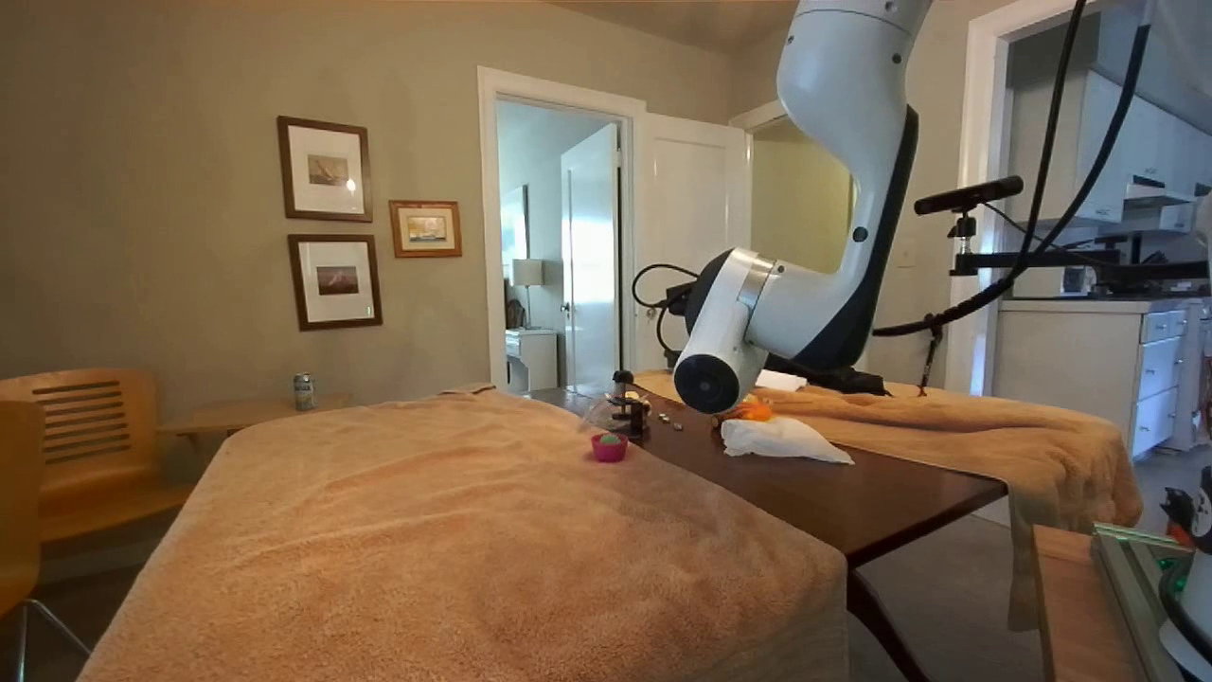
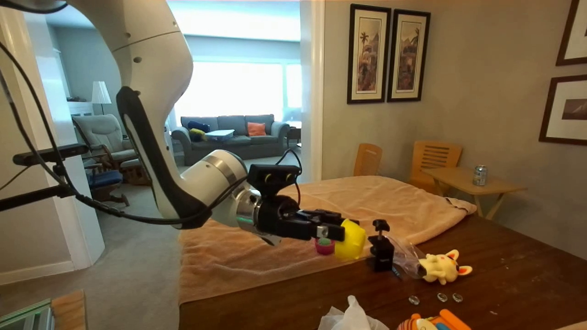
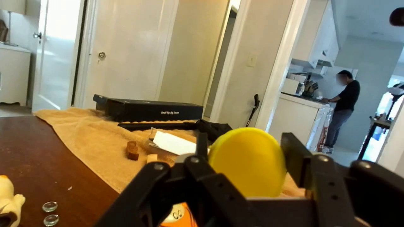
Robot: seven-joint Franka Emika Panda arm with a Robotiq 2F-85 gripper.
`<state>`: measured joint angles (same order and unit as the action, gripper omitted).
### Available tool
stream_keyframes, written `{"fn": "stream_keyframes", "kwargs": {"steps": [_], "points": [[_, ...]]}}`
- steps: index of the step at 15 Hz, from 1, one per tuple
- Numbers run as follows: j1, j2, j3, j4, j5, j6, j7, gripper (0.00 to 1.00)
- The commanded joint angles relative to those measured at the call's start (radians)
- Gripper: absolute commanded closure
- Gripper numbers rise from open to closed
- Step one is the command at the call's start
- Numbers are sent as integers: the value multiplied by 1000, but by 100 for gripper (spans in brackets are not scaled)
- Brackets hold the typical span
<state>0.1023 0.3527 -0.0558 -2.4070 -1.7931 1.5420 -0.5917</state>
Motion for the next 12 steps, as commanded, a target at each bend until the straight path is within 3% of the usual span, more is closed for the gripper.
{"fn": "stream_keyframes", "kwargs": {"steps": [1,12], "points": [[-22,28,20,-5,-53,-99,-12,65],[-47,35,21,14,-119,-112,-22,65]]}}
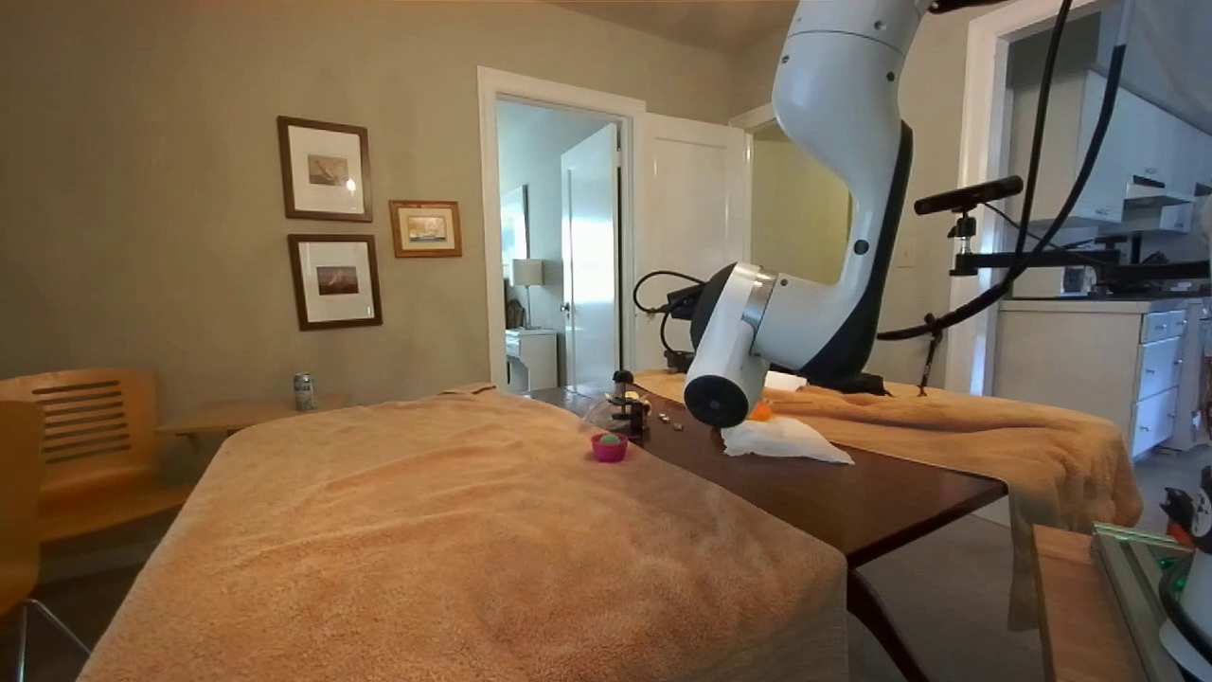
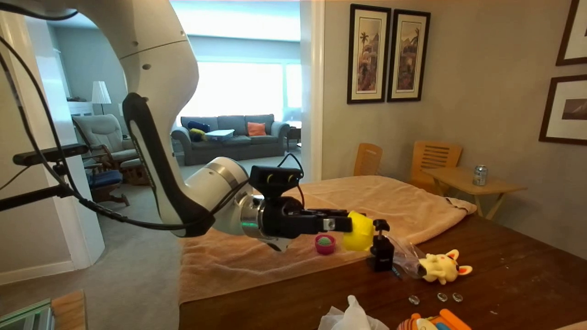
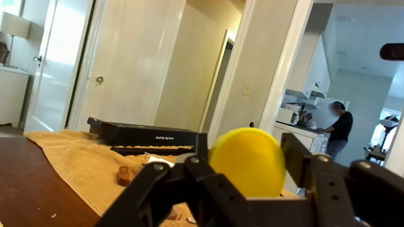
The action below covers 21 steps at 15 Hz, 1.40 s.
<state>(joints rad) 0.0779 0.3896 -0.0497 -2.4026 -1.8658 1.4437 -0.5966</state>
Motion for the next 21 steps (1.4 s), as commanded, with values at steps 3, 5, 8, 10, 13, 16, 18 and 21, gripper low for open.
{"fn": "stream_keyframes", "kwargs": {"steps": [3,5,8,10,13,16,18,21], "points": [[-26,2,25,9,-13,-10,-1,40],[-27,2,24,12,-14,-9,-1,40],[-28,2,24,12,-15,-9,-1,40],[-28,2,25,12,-15,-9,-1,40],[-28,5,29,16,-10,-17,3,14],[-30,4,34,17,-7,-17,5,0],[-30,5,35,18,-8,-20,9,0],[-33,3,38,12,-13,-8,1,0]]}}
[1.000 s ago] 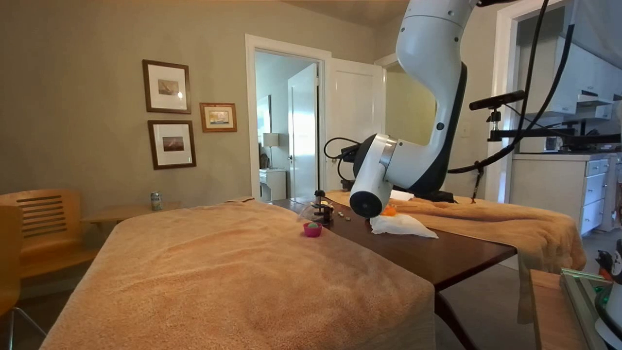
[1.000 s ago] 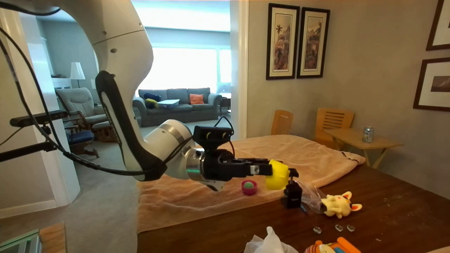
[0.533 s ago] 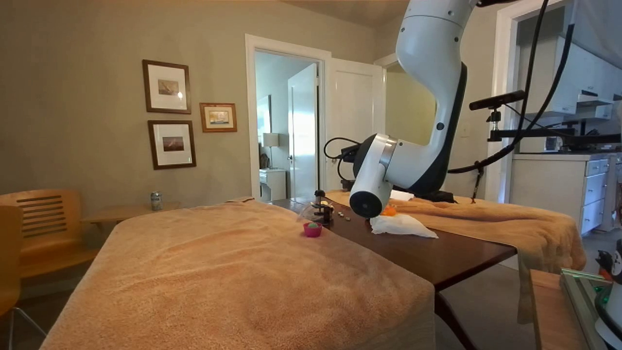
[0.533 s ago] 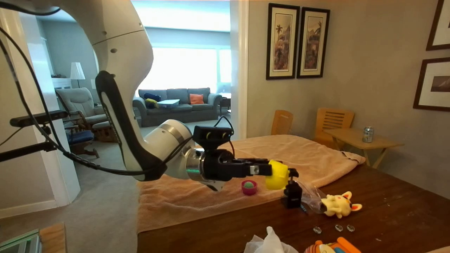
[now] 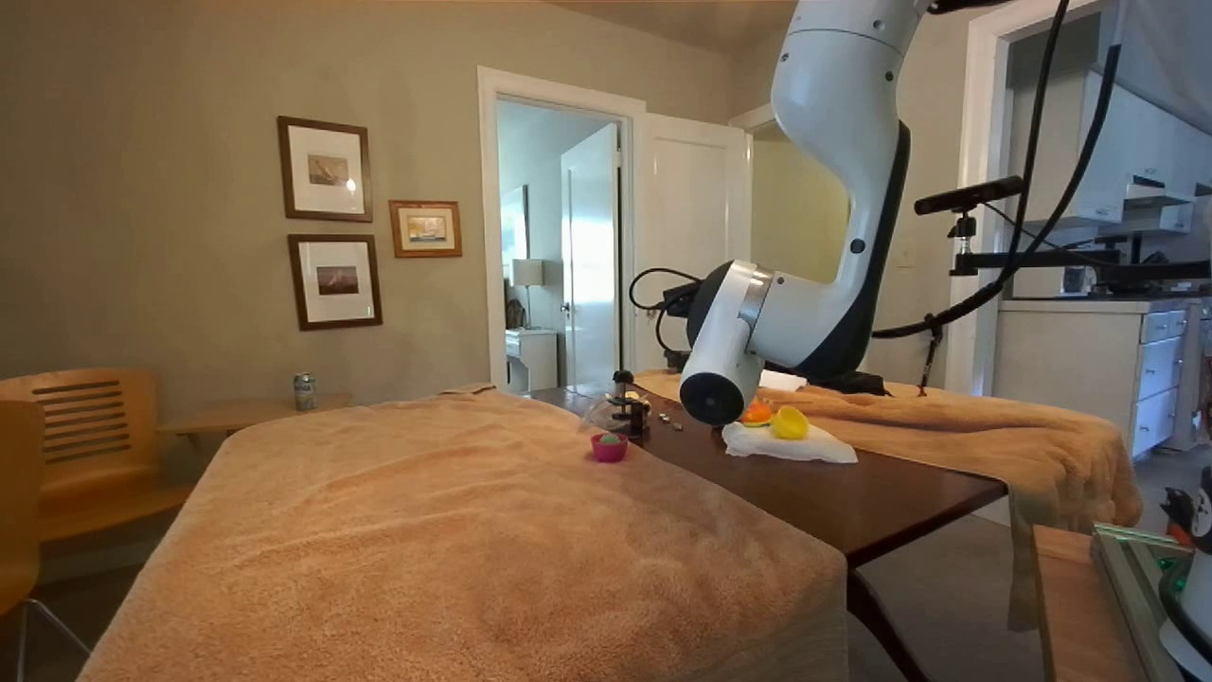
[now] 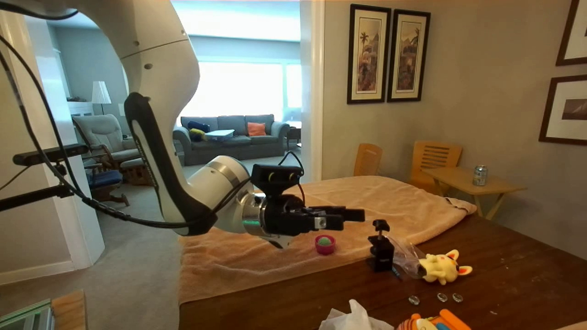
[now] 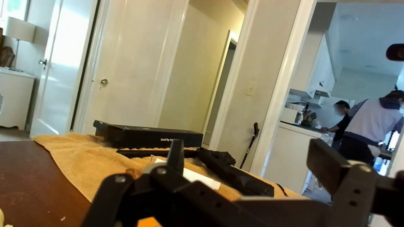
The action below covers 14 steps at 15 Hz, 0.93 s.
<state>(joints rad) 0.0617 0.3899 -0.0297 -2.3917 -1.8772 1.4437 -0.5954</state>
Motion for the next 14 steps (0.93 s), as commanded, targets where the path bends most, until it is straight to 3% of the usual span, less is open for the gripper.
{"fn": "stream_keyframes", "kwargs": {"steps": [1,9,14], "points": [[-17,2,19,1,-1,-8,0,0],[-19,3,20,1,-1,-7,0,0],[-94,-108,9,-43,92,123,58,0]]}}
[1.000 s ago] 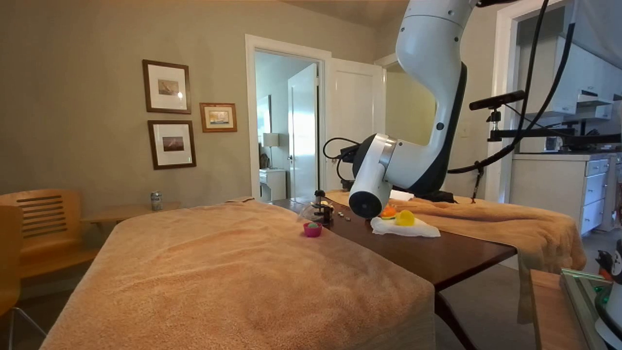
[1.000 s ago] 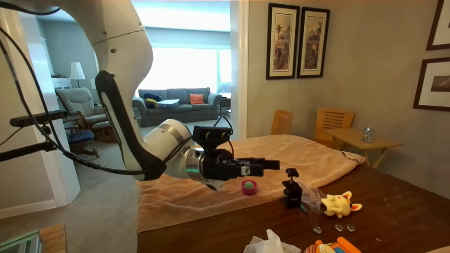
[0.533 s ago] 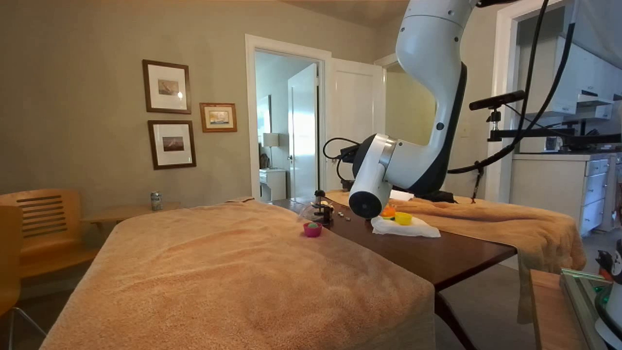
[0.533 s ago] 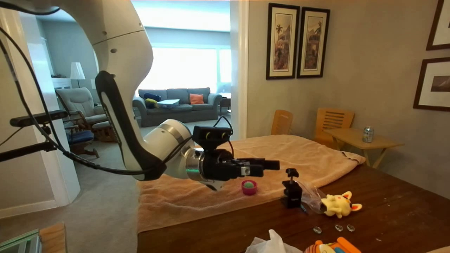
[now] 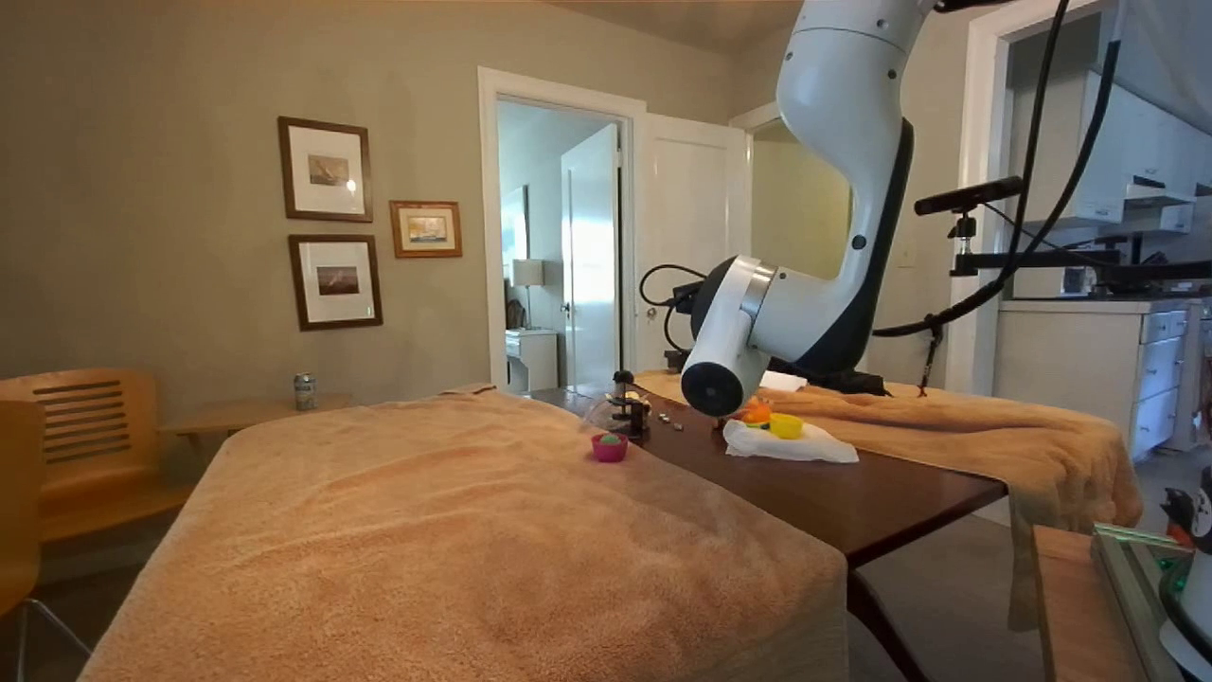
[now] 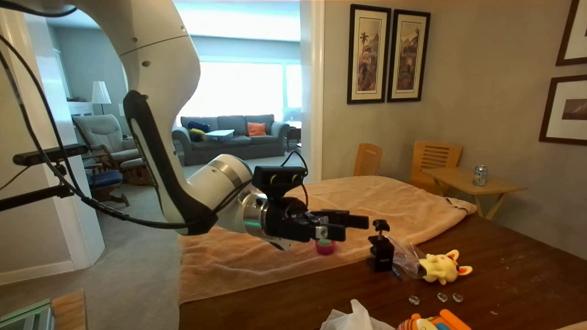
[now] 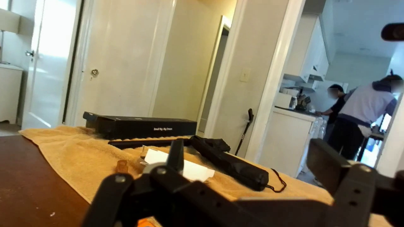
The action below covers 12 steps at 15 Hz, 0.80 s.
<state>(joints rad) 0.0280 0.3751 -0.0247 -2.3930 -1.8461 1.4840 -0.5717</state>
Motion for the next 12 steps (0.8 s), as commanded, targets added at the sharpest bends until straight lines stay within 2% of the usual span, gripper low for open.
{"fn": "stream_keyframes", "kwargs": {"steps": [1,8,12], "points": [[-85,-116,-8,-59,69,116,55,0],[-223,-220,-90,-131,142,388,185,0],[-267,-253,-133,-153,106,564,314,0]]}}
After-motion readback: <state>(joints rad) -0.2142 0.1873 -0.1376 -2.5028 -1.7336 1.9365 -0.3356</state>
